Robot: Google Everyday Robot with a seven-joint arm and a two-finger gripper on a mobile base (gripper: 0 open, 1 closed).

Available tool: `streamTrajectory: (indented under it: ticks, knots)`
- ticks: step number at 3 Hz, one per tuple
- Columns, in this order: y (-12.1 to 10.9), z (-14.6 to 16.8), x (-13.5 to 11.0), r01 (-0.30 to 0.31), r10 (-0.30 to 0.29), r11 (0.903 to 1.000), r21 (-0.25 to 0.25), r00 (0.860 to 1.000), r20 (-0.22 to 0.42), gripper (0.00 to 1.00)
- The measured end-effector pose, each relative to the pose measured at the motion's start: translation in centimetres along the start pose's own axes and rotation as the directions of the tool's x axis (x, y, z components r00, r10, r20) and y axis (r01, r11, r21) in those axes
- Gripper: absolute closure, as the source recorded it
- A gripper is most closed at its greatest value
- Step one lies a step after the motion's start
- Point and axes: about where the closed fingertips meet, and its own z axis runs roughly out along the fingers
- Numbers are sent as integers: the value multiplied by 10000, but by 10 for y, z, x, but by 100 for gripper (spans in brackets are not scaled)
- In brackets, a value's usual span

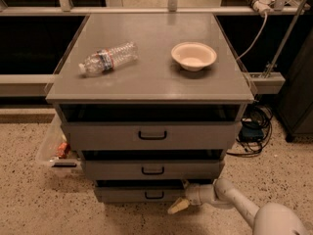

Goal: Open bottom drawer

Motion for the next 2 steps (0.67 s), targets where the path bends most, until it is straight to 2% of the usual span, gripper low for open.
streamTrajectory:
  ticks: [1, 2]
  knots:
    - [22, -1, 5, -528, 479, 9944, -914, 9973, -551, 0]
    - [23, -3, 0, -528, 479, 9944, -915, 9973, -551, 0]
